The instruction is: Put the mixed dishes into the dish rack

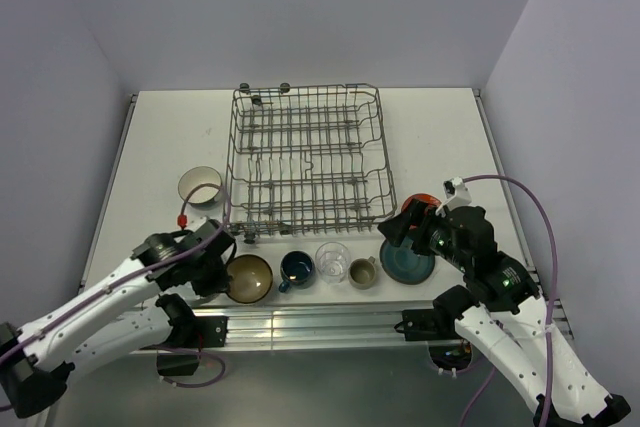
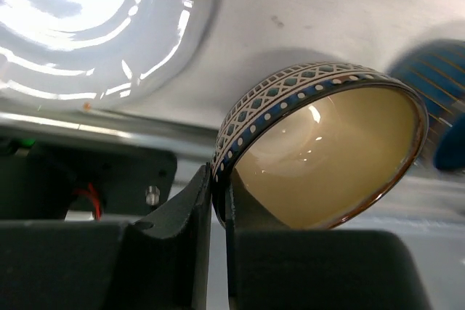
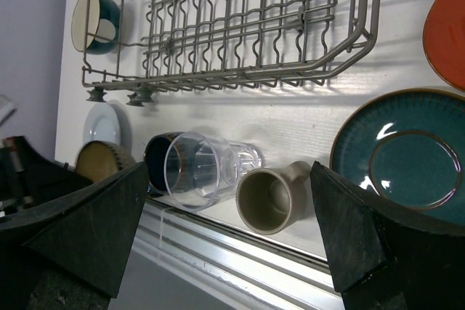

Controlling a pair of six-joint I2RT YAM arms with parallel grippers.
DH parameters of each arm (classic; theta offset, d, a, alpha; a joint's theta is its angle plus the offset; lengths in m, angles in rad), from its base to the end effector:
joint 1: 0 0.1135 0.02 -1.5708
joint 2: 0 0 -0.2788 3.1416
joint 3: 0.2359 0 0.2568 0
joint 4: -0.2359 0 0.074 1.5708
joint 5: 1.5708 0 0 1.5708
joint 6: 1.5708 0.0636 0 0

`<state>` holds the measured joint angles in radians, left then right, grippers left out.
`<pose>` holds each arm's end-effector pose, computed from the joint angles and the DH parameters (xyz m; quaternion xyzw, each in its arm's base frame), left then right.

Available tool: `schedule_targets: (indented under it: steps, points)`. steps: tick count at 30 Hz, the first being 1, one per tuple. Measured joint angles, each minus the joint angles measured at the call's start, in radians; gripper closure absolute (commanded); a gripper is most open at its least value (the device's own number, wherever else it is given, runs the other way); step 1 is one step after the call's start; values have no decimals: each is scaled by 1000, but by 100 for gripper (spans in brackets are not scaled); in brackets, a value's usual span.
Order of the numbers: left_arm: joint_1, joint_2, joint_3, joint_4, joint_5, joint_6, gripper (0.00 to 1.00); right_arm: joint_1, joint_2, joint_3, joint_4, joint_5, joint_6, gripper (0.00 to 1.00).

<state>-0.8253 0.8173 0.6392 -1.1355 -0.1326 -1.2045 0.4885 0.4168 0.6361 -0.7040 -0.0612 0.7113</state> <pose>0.0879 -0.0828 0.1991 -0.1948 0.9702 -0.0740 0.1233 0.1018 0.0585 0.2752 0.0794 0.8522 0.3132 0.4115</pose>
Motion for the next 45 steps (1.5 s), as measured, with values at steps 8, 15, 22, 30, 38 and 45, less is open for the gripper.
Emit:
schedule_targets:
  steps: [8, 15, 22, 30, 38, 45]
  points:
    - [-2, -192, 213, -165, -15, -14, 100, 0, 59, 16, 3, -56, -26, 1]
    - [-2, -298, 275, -76, 57, 48, 100, 0, 112, 51, 104, -269, -24, 2]
    - [-3, -212, 231, 265, 183, 122, 100, 3, 153, 52, 396, -546, 97, 3]
    - [-3, -91, 232, 455, 239, 162, 100, 50, 203, 52, 569, -638, 174, 3]
    - [-3, -34, 232, 529, 268, 174, 100, 127, 226, 42, 667, -628, 197, 0]
    - [-4, -18, 238, 547, 277, 194, 100, 207, 277, 42, 690, -581, 183, 0]
